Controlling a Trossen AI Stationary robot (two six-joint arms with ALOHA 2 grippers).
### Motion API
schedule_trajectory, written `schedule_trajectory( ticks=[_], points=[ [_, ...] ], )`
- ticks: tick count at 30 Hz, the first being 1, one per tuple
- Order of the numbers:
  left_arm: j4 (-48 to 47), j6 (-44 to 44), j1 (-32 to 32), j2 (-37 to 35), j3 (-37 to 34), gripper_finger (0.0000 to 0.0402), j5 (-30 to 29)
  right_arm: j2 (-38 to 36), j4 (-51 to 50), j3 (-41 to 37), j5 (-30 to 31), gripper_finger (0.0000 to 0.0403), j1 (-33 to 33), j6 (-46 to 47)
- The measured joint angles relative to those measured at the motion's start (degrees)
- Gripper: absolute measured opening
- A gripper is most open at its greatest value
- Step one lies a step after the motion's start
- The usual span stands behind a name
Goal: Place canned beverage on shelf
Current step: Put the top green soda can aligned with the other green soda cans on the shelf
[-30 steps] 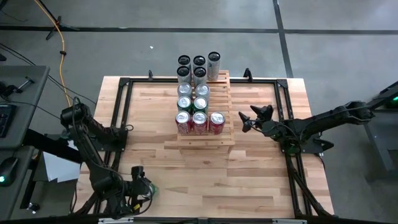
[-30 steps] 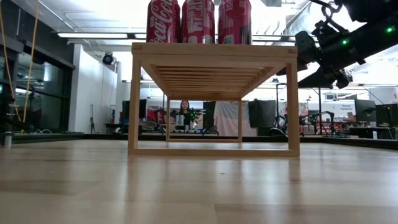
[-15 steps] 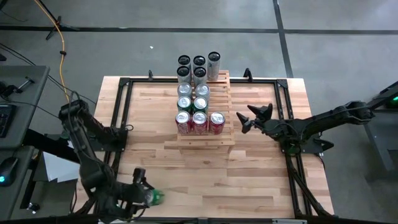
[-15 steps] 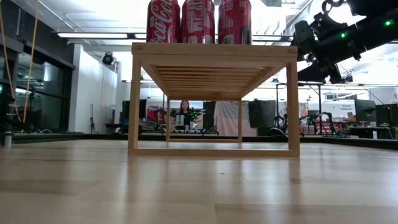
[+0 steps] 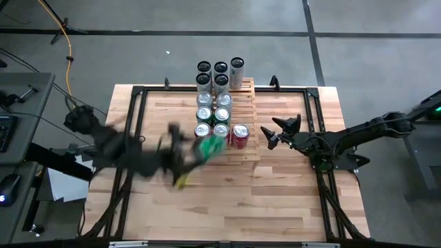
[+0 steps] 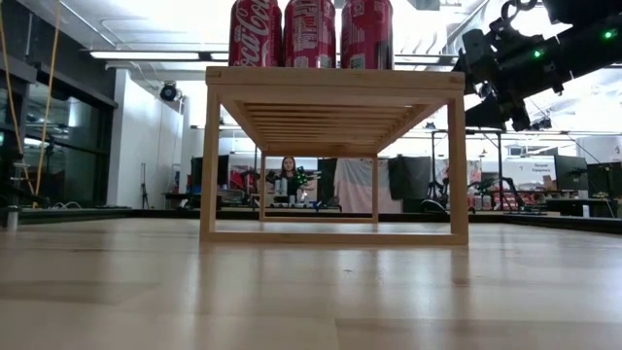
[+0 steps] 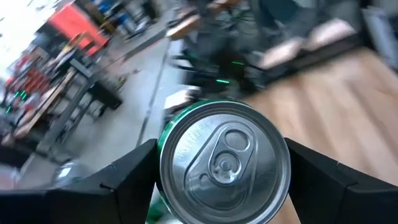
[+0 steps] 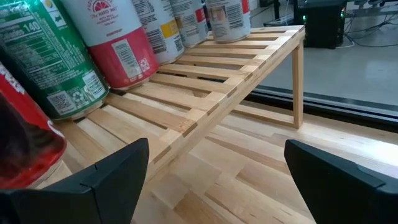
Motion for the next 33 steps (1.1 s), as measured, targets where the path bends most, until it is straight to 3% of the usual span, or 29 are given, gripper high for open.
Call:
schedule_trajectory(
  ticks=[4,8,13,19,27,33],
  points=[
    [3.7,3.4,12.9,0.0,5.4,0.0278,9.0,0.0,-0.6,0.0,-0.5,0.036,0.0,0.0],
    [5.2,0.8,22.7,0.4,9.7,0.0278,20.6,0.0,-1.1,0.0,-1.4,0.036,0.0,0.0],
    [3.5,-2.6,29.9,3.1,12.5,0.0278,30.9,0.0,-1.1,0.0,-1.7,0.036,0.0,0.4],
    [-0.3,-1.1,32.0,9.2,19.4,0.0278,32.2,0.0,-1.1,0.0,-1.8,0.036,0.0,1.0],
    [-16.0,-4.6,36.1,22.2,38.6,0.0278,31.8,0.0,-1.1,0.0,-1.8,0.036,0.0,2.0],
    [-16.1,-6.7,38.0,23.6,38.0,0.0278,34.9,0.0,-2.6,0.0,-1.8,0.036,0.0,2.0]
  ],
)
